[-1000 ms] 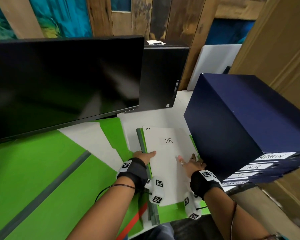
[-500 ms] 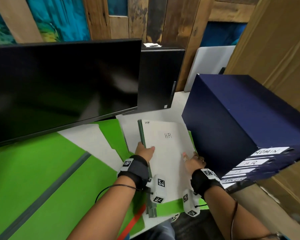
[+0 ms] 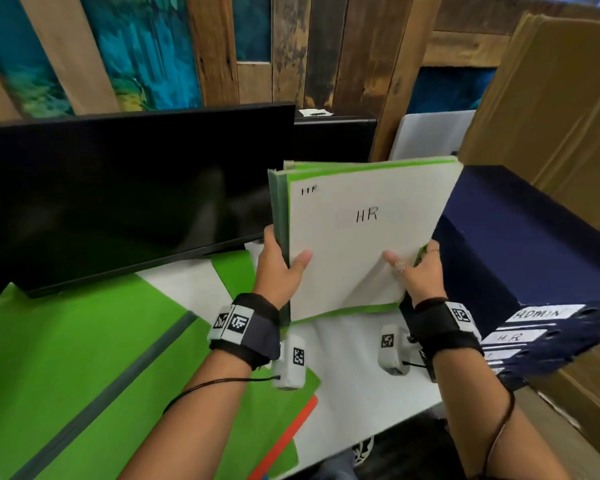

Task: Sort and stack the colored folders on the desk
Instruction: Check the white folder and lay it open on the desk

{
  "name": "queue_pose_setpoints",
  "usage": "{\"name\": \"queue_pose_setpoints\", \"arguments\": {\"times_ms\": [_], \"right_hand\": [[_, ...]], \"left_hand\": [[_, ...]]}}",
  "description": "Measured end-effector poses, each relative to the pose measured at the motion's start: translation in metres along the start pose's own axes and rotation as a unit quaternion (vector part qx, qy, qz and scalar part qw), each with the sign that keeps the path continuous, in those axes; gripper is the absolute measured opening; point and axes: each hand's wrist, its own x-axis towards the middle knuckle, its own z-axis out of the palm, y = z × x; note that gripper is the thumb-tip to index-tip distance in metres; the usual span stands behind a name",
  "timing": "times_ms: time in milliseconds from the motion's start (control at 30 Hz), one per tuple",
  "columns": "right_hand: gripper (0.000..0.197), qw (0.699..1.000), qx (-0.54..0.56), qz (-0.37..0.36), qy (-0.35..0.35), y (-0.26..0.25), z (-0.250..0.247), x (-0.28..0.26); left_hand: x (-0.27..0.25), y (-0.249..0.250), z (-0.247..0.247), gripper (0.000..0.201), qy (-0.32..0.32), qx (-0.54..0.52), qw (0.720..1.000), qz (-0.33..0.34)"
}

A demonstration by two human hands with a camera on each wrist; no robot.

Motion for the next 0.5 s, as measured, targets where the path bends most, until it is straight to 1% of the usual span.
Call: {"name": "queue_pose_setpoints", "arguments": {"times_ms": [33, 100, 200, 267, 333, 367, 433, 500], "right_hand": [[0.062, 0.999, 0.023, 0.005, -0.025, 0.003, -0.003, -0.002], [0.075, 0.997, 0.035, 0.022, -0.061, 0.01, -0.006, -0.006], [0.074, 0.998, -0.007, 0.017, -0.062, 0.015, -0.004, -0.009], [0.073, 0.997, -0.049, 0.006, -0.053, 0.014, -0.001, -0.008], [0.068, 0.995, -0.092, 0.004, -0.03, 0.011, 0.0, -0.007], [0.066, 0.994, -0.106, -0.001, -0.013, 0.009, 0.0, -0.005], [0.067, 0.988, -0.146, -0.035, 0.028, 0.003, -0.001, 0.001], [0.071, 0.972, -0.225, -0.038, 0.055, -0.006, -0.002, 0.007]], "left_hand": [[-0.003, -0.005, 0.0, 0.065, -0.013, 0.018, 1.0, 0.001], [-0.006, -0.014, 0.001, 0.062, -0.046, 0.063, 0.997, -0.005], [-0.009, -0.025, 0.003, 0.049, -0.093, 0.151, 0.983, -0.037], [-0.01, -0.026, 0.002, 0.043, -0.085, 0.188, 0.977, -0.049], [-0.01, -0.023, 0.001, 0.038, -0.058, 0.201, 0.977, -0.041], [-0.01, -0.021, 0.001, 0.038, -0.042, 0.201, 0.978, -0.031], [-0.011, -0.015, 0.002, 0.04, -0.018, 0.192, 0.981, -0.018], [-0.01, -0.013, 0.005, 0.039, -0.008, 0.153, 0.988, -0.018]]}}
